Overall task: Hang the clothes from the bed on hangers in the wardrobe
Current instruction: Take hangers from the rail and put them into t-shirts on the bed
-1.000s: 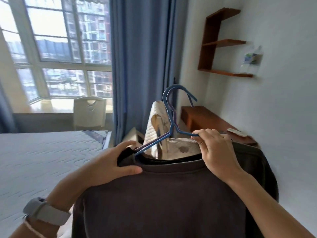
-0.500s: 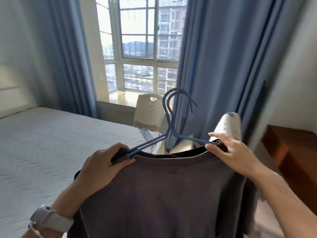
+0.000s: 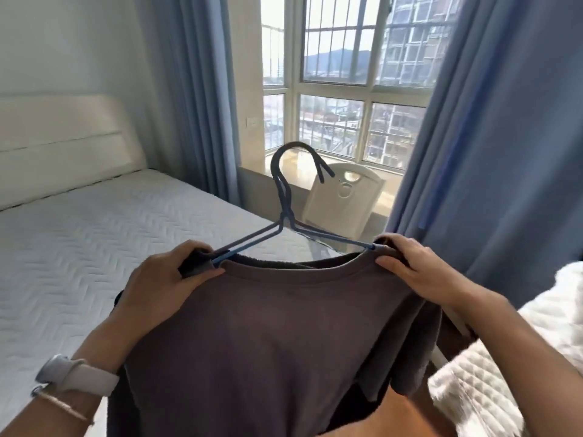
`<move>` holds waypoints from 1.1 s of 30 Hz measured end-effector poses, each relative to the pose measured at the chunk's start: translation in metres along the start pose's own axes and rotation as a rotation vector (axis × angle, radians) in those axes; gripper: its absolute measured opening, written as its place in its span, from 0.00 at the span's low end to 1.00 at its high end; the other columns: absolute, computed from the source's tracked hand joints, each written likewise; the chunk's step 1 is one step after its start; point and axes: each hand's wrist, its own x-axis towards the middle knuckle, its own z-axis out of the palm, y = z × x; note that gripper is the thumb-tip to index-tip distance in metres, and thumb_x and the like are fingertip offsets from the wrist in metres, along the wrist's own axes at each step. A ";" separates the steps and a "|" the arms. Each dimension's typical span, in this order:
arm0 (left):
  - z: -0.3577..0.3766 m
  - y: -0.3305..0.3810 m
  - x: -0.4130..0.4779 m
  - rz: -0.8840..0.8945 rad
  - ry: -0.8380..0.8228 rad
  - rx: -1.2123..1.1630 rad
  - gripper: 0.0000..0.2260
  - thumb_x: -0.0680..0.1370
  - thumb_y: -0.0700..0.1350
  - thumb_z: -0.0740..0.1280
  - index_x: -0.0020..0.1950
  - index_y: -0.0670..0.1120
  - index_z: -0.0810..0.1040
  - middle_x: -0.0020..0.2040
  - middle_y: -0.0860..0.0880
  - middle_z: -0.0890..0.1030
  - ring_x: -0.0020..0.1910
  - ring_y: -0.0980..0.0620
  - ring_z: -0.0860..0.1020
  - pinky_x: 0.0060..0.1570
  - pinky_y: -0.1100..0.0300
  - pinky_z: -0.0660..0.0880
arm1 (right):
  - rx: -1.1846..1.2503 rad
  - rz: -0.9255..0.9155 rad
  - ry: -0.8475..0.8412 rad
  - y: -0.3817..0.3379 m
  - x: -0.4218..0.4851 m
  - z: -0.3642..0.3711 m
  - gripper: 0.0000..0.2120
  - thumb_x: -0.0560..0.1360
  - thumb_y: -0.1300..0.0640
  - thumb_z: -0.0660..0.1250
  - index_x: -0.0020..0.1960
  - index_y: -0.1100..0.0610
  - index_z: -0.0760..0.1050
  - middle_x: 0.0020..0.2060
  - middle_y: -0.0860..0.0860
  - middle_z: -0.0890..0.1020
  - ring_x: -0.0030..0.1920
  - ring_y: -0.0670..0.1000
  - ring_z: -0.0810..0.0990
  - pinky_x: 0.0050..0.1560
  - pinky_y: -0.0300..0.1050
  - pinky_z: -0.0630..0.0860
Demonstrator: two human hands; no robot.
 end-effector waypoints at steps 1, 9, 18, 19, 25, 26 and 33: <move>0.006 -0.004 0.021 -0.012 0.024 -0.007 0.11 0.68 0.57 0.72 0.40 0.69 0.70 0.43 0.57 0.78 0.47 0.51 0.77 0.47 0.56 0.71 | -0.016 -0.023 0.006 0.007 0.028 -0.001 0.20 0.77 0.52 0.61 0.68 0.54 0.66 0.61 0.50 0.74 0.67 0.52 0.68 0.68 0.47 0.60; 0.025 -0.018 0.192 -0.059 0.183 -0.002 0.14 0.66 0.51 0.74 0.41 0.65 0.71 0.43 0.54 0.79 0.46 0.55 0.76 0.44 0.69 0.69 | -0.091 -0.145 0.200 0.038 0.241 -0.018 0.23 0.75 0.46 0.57 0.67 0.54 0.67 0.64 0.55 0.73 0.65 0.57 0.66 0.64 0.49 0.58; 0.030 -0.037 0.341 -0.133 0.472 0.162 0.17 0.67 0.48 0.75 0.53 0.43 0.80 0.50 0.42 0.83 0.51 0.45 0.79 0.49 0.64 0.67 | -0.034 -0.371 0.320 0.035 0.451 -0.028 0.23 0.74 0.46 0.55 0.65 0.55 0.68 0.61 0.57 0.74 0.63 0.59 0.67 0.64 0.49 0.59; 0.030 -0.041 0.356 -0.148 0.507 0.179 0.18 0.67 0.49 0.74 0.53 0.43 0.79 0.50 0.41 0.83 0.51 0.45 0.79 0.49 0.64 0.67 | -0.023 -0.390 0.320 0.035 0.476 -0.026 0.21 0.75 0.47 0.56 0.65 0.55 0.68 0.61 0.57 0.73 0.63 0.58 0.67 0.64 0.49 0.58; 0.043 -0.078 0.449 -0.294 0.646 0.282 0.18 0.67 0.51 0.74 0.51 0.42 0.79 0.49 0.40 0.83 0.51 0.43 0.79 0.47 0.61 0.68 | 0.061 -0.519 0.289 0.031 0.621 0.009 0.18 0.78 0.50 0.57 0.66 0.54 0.67 0.62 0.56 0.73 0.63 0.59 0.66 0.65 0.54 0.58; 0.047 -0.087 0.462 -0.331 0.654 0.295 0.18 0.67 0.51 0.74 0.51 0.42 0.79 0.49 0.40 0.83 0.51 0.42 0.79 0.48 0.59 0.70 | 0.067 -0.526 0.267 0.030 0.642 0.019 0.17 0.78 0.50 0.57 0.66 0.54 0.67 0.62 0.56 0.73 0.63 0.59 0.66 0.65 0.53 0.58; 0.105 -0.192 0.508 -0.731 0.532 0.378 0.19 0.69 0.53 0.72 0.55 0.43 0.79 0.53 0.39 0.82 0.56 0.40 0.76 0.53 0.52 0.72 | 0.052 -0.578 0.006 0.038 0.743 0.148 0.19 0.77 0.50 0.59 0.65 0.55 0.69 0.62 0.57 0.74 0.62 0.60 0.68 0.63 0.53 0.61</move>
